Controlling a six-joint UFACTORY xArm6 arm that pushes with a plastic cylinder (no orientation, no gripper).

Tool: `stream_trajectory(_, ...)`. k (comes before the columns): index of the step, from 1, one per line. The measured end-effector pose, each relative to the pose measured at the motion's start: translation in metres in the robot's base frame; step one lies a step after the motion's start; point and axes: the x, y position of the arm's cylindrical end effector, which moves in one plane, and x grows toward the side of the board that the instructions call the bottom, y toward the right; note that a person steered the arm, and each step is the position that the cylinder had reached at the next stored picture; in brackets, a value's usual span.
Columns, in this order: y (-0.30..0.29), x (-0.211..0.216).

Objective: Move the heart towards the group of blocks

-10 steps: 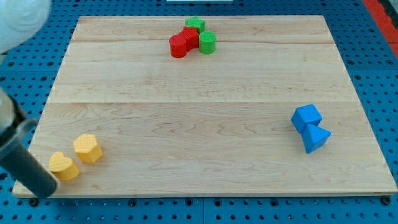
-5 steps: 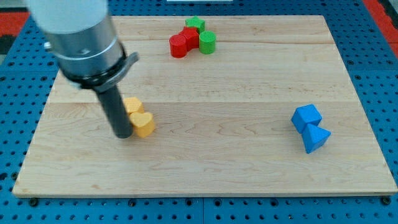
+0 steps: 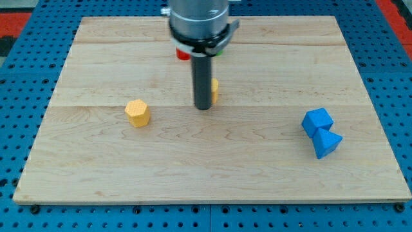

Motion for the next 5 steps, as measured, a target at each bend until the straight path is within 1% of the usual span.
stream_trajectory(1,0.014,-0.012)
stream_trajectory(2,-0.014,-0.051)
stream_trajectory(3,-0.018,-0.049)
stream_trajectory(4,-0.035,-0.049)
stream_trajectory(5,-0.04,-0.076)
